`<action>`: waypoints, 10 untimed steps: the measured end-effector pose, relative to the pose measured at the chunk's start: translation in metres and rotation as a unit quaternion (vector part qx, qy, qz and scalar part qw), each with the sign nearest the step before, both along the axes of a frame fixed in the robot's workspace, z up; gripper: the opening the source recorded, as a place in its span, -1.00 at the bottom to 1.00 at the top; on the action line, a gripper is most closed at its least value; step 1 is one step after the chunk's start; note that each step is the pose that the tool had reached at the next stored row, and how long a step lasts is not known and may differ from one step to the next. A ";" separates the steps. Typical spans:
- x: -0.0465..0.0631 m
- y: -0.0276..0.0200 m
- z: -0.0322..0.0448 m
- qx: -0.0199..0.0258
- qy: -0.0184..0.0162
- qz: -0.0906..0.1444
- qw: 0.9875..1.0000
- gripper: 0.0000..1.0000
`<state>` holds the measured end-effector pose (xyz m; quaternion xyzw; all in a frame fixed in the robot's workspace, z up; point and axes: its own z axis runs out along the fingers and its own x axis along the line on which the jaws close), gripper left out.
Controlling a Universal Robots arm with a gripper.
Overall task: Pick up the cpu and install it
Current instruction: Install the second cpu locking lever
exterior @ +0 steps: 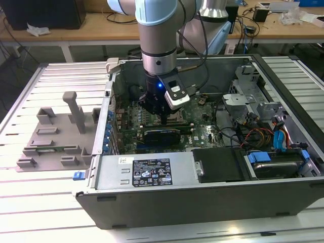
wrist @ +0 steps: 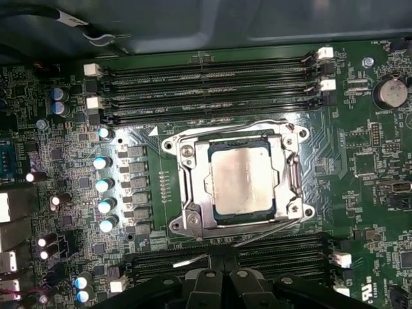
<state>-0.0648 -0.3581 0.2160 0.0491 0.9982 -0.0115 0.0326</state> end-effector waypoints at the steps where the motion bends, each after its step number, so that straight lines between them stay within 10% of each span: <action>1: -0.001 0.0000 -0.0012 0.000 0.000 0.000 1.000 -0.79; 10: -0.004 0.0000 -0.0045 0.000 -0.004 0.000 1.000 -0.79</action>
